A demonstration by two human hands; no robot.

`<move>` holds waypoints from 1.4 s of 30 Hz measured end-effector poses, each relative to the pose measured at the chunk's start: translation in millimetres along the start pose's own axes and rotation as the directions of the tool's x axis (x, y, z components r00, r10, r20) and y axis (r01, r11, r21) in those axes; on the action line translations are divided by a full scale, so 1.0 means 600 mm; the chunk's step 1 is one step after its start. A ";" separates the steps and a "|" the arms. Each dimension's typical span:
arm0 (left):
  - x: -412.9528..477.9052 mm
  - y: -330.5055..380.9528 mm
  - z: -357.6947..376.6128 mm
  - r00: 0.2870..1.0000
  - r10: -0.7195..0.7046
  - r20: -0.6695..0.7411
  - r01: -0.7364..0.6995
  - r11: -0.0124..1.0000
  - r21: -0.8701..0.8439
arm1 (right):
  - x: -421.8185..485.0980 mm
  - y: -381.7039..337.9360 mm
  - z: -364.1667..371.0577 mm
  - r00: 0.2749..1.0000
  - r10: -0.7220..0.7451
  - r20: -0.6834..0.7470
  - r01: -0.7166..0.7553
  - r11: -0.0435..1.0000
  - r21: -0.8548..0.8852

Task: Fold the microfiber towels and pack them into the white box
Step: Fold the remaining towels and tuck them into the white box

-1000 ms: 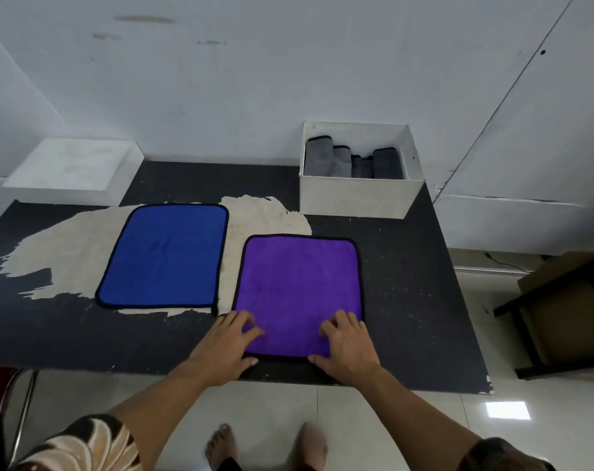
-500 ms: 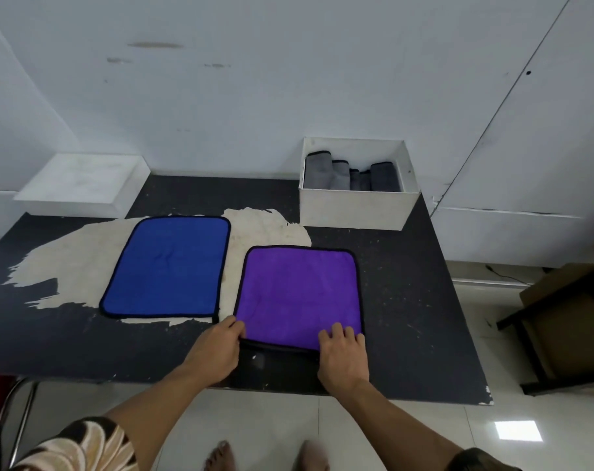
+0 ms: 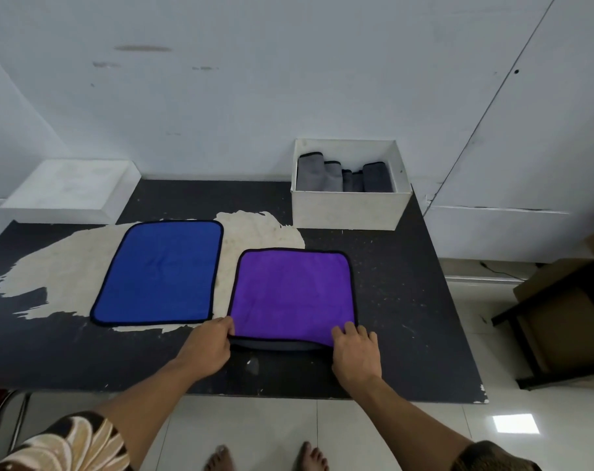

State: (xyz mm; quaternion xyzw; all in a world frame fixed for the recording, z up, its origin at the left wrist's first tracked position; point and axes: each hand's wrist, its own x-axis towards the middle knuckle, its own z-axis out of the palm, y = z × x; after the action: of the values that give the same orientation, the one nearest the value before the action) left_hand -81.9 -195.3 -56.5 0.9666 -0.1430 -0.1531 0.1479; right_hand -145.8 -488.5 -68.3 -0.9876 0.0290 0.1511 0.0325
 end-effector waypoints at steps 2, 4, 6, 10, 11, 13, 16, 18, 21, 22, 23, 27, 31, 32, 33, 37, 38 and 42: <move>0.005 -0.001 -0.002 1.000 0.000 0.023 -0.001 1.000 0.014 | 0.001 0.017 -0.003 1.000 0.003 -0.018 -0.003 1.000 0.028; 0.010 -0.002 -0.001 0.998 0.000 0.058 -0.002 0.999 0.038 | 0.003 0.030 -0.008 0.999 -0.017 -0.027 0.020 0.996 0.091; 0.013 -0.006 0.000 0.995 0.003 0.104 -0.009 0.998 0.065 | 0.005 0.039 -0.014 0.999 -0.043 -0.021 0.045 0.989 0.142; 0.023 -0.011 0.002 0.972 0.022 0.233 -0.054 0.990 0.131 | 0.018 0.060 -0.024 0.995 -0.077 0.068 0.061 0.974 0.217; 0.024 -0.012 0.001 0.965 0.021 0.261 -0.060 0.988 0.144 | 0.022 0.064 -0.027 0.991 -0.093 0.096 0.070 0.973 0.221; 0.028 -0.012 -0.004 0.955 0.010 0.295 -0.056 0.987 0.149 | 0.030 0.070 -0.034 0.984 -0.109 0.140 0.075 0.970 0.229; 0.033 -0.010 -0.017 0.949 -0.018 0.315 -0.018 0.994 0.112 | 0.045 0.080 -0.049 0.971 -0.135 0.195 0.077 0.956 0.283; 0.038 -0.009 -0.030 0.954 -0.045 0.298 0.037 0.999 0.032 | 0.059 0.089 -0.062 0.970 -0.145 0.194 0.071 0.936 0.345; 0.050 -0.010 -0.056 0.973 -0.102 0.209 0.135 0.980 -0.148 | 0.084 0.102 -0.078 0.993 -0.050 0.107 -0.011 0.861 0.509; 0.057 -0.009 -0.064 0.978 -0.120 0.170 0.155 0.967 -0.205 | 0.092 0.105 -0.082 0.997 0.008 0.079 -0.052 0.814 0.578; 0.064 -0.008 -0.072 0.981 -0.140 0.132 0.171 0.950 -0.262 | 0.102 0.108 -0.085 0.996 0.064 0.061 -0.089 0.755 0.650; 0.096 -0.003 -0.087 0.977 -0.215 0.006 0.197 0.882 -0.427 | 0.141 0.106 -0.091 0.962 0.261 0.083 -0.204 0.481 0.853; 0.123 -0.001 -0.080 0.980 -0.197 0.014 0.179 0.860 -0.478 | 0.165 0.094 -0.073 0.922 0.370 0.115 -0.283 0.439 0.853; 0.128 0.000 -0.079 0.981 -0.195 0.008 0.173 0.853 -0.492 | 0.169 0.092 -0.070 0.917 0.379 0.123 -0.296 0.441 0.847; 0.135 0.000 -0.079 0.980 -0.200 -0.011 0.167 0.843 -0.511 | 0.175 0.091 -0.069 0.914 0.386 0.125 -0.301 0.439 0.847; 0.174 0.003 -0.099 0.966 -0.247 -0.080 0.161 0.812 -0.561 | 0.202 0.087 -0.083 0.889 0.451 0.075 -0.281 0.410 0.868; 0.185 0.003 -0.105 0.964 -0.252 -0.080 0.165 0.810 -0.562 | 0.210 0.085 -0.088 0.879 0.471 0.073 -0.286 0.401 0.870; 0.220 -0.003 -0.105 0.968 -0.237 0.076 0.243 0.836 -0.493 | 0.236 0.078 -0.089 0.869 0.481 0.116 -0.358 0.449 0.819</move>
State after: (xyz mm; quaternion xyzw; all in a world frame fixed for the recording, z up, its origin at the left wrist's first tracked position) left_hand 60.5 -221.0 -33.3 0.9048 0.0228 -0.2078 0.3709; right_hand 1.8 -545.5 -62.7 -0.8257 0.3411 0.0571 0.4456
